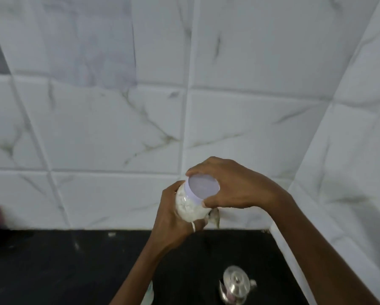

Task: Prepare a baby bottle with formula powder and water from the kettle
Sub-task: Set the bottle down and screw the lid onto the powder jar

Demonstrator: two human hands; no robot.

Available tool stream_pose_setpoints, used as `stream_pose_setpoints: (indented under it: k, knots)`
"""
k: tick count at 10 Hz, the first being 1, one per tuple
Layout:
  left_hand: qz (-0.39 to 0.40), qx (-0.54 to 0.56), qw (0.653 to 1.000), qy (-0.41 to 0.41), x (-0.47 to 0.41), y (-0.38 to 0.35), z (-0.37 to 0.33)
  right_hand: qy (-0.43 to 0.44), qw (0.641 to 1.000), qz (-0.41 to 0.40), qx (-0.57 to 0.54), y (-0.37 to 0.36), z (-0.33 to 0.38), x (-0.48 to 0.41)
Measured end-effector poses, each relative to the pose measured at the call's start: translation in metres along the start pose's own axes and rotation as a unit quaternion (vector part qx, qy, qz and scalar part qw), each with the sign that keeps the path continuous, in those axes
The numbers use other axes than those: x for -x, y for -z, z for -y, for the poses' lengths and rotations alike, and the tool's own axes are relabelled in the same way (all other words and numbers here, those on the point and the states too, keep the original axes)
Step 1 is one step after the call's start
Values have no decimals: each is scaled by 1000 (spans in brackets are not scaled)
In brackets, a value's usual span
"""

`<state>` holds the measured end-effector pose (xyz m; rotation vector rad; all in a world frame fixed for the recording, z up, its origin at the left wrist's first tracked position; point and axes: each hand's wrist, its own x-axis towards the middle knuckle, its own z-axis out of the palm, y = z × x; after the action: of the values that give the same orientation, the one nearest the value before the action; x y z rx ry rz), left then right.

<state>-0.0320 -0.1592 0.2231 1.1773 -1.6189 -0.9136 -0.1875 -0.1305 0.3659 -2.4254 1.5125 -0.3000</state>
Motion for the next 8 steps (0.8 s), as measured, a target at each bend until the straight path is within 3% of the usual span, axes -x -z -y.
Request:
stream_pose_setpoints:
  k: [1, 2, 3, 4, 5, 6, 7, 8]
  knots:
    - [-9, 30, 998, -57, -4, 34, -29, 37, 999, 21, 10, 44, 17, -12]
    - [0, -5, 998, -64, -9, 55, -52, 65, 996, 61, -2, 83, 34, -21]
    - [34, 53, 998, -31, -10, 70, -59, 76, 991, 111, -16, 108, 51, -30]
    - [38, 16, 999, 25, -4, 89, -54, 96, 985, 143, -11, 120, 70, -41]
    - [-45, 27, 998, -20, 14, 108, -67, 112, 980, 166, 13, 125, 89, -53]
    - [-165, 55, 939, 297, -42, 108, -75, 117, 977, 175, 26, 126, 105, -62]
    - [-202, 24, 922, 330, -54, 117, -53, 113, 977, 180, 22, 121, 118, -69]
    - [-114, 45, 966, 227, -29, 122, -42, 97, 978, 183, 38, 114, 128, -74]
